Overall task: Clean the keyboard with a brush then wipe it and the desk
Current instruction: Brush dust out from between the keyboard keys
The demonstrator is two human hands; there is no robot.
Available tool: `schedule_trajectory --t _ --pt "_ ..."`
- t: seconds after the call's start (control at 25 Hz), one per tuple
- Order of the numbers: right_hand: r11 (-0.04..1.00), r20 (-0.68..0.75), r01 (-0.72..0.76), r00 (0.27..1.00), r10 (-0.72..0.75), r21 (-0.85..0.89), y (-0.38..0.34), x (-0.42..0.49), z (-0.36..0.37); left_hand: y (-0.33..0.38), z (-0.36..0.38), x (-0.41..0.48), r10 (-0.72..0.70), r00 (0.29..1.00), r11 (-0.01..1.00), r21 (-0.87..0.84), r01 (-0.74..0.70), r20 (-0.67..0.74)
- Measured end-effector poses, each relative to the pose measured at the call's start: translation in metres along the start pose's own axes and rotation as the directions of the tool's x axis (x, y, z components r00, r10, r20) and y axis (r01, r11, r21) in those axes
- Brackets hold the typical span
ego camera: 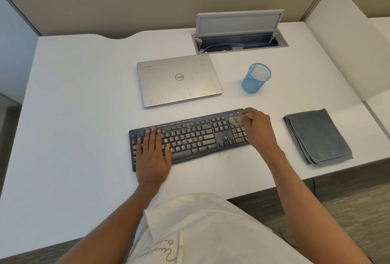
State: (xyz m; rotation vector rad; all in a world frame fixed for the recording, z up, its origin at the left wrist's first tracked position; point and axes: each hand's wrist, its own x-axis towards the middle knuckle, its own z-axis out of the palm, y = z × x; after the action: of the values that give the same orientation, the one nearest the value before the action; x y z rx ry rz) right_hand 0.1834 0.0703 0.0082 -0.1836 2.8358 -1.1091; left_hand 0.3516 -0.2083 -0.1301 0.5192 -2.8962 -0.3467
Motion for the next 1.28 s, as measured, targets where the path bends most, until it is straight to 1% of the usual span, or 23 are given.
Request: schedule_trajectory --t 0.08,0.16,0.2,0.28,0.48,0.52,0.56,0.64,0.68,0.76,0.84,0.92,0.96,1.08,1.12,1.2,1.28 --pt "0.999 0.144 0.04 0.989 -0.038 -0.015 0.002 0.001 -0.001 0.0 0.0 0.0 0.004 1.0 1.0 0.003 -0.004 -0.007" --pt "0.998 0.226 0.042 0.974 -0.031 -0.046 0.006 0.002 0.002 0.0 0.0 0.0 -0.002 1.0 1.0 -0.005 0.002 -0.009" --pt "0.997 0.227 0.039 0.974 -0.022 -0.071 0.007 0.004 0.004 0.0 0.0 0.0 -0.002 1.0 1.0 -0.006 0.002 -0.008" --pt "0.994 0.18 0.023 0.984 -0.004 -0.104 0.009 0.007 0.005 0.0 0.001 0.0 0.001 1.0 1.0 0.001 -0.001 -0.005" --pt "0.999 0.019 -0.04 0.999 0.04 0.019 0.0 0.015 0.002 0.0 0.0 0.0 0.004 1.0 1.0 0.006 -0.004 -0.003" --pt "0.999 0.021 -0.045 0.999 0.045 0.005 -0.001 0.017 0.002 0.0 0.0 0.0 0.004 1.0 1.0 0.005 -0.004 -0.003" --pt "0.998 0.043 -0.046 0.998 0.048 -0.044 -0.002 0.018 0.003 0.0 0.0 0.0 0.005 1.0 1.0 0.004 -0.005 -0.004" --pt "0.977 0.104 -0.022 0.994 0.045 -0.214 -0.001 0.021 0.007 0.0 0.0 0.0 0.007 1.0 1.0 0.003 -0.007 -0.01" --pt "0.964 0.13 -0.013 0.99 0.049 -0.265 -0.001 0.024 0.009 0.0 0.0 0.0 0.01 1.0 1.0 0.0 -0.01 -0.012" --pt "0.966 0.169 -0.023 0.983 0.068 -0.257 -0.003 0.032 0.013 0.001 0.0 0.0 0.009 1.0 1.0 -0.001 -0.009 -0.016" --pt "0.984 0.178 -0.048 0.981 0.079 -0.17 -0.006 0.039 0.017 0.0 -0.001 0.0 0.004 1.0 1.0 0.0 -0.004 -0.016" --pt "0.994 0.143 -0.08 0.986 0.091 -0.08 -0.01 0.044 0.018 0.001 -0.001 0.0 0.004 1.0 1.0 -0.004 -0.004 -0.015" --pt "0.994 0.121 -0.085 0.988 0.092 -0.065 -0.013 0.045 0.017 0.001 0.0 0.0 0.004 1.0 1.0 -0.005 -0.004 -0.016" --pt "0.986 0.092 -0.049 0.994 0.064 -0.16 -0.016 0.047 0.011 0.001 0.0 0.0 0.003 1.0 1.0 -0.002 -0.003 -0.017" --pt "0.976 0.101 -0.04 0.993 0.062 -0.212 -0.016 0.046 0.011 0.001 0.0 0.0 0.005 1.0 1.0 -0.001 -0.005 -0.02" --pt "0.958 0.162 -0.018 0.984 0.067 -0.286 -0.014 0.043 0.013 0.001 0.001 0.0 0.009 1.0 1.0 -0.01 -0.009 -0.029" --pt "0.974 0.215 -0.025 0.974 0.074 -0.224 -0.012 0.041 0.019 0.002 0.0 0.0 0.01 0.999 1.0 -0.02 -0.01 -0.037"
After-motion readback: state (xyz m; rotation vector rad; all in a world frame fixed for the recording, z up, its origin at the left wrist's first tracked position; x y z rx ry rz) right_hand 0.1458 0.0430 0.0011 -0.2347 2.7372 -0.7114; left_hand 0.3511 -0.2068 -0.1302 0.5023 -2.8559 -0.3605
